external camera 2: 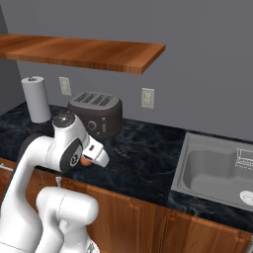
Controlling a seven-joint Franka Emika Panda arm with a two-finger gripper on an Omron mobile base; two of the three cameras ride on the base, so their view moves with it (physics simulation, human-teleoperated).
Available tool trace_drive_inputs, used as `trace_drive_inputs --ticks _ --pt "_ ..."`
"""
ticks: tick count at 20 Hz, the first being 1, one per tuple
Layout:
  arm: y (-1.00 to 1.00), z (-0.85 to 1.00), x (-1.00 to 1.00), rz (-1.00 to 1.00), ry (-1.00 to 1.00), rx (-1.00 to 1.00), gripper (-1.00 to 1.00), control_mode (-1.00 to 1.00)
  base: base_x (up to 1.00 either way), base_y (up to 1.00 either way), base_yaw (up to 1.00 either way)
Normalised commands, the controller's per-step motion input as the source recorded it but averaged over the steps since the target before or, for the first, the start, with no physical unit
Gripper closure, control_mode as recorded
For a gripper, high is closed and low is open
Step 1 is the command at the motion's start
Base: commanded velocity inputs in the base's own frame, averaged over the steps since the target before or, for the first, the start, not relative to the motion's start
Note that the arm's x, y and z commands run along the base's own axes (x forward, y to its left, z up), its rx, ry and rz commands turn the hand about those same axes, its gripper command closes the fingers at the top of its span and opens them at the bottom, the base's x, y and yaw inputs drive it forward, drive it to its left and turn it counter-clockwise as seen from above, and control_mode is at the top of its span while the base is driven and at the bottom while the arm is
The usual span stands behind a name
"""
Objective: Gather the eggs and milk located in the vicinity of the sink area and place them right next to the bowl.
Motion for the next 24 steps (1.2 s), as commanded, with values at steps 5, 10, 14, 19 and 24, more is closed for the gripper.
trace_drive_inputs --ticks 5,10,14,19,24 --pt "0.0 0.0 -0.15 0.0 0.0 0.0 1.0 -1.0 0.0 0.0 0.0" --pt "0.0 0.0 -0.04 0.0 0.0 0.0 1.0 -1.0 0.0 0.0 0.0" --pt "0.0 0.0 -0.01 0.0 0.0 0.0 1.0 1.0 -0.06 -0.04 0.0" --pt "0.0 0.0 0.0 0.0 0.0 0.0 1.0 1.0 -0.07 -0.26 0.0" --pt "0.0 0.0 0.0 0.0 0.0 0.0 1.0 1.0 -0.01 -0.35 0.0"
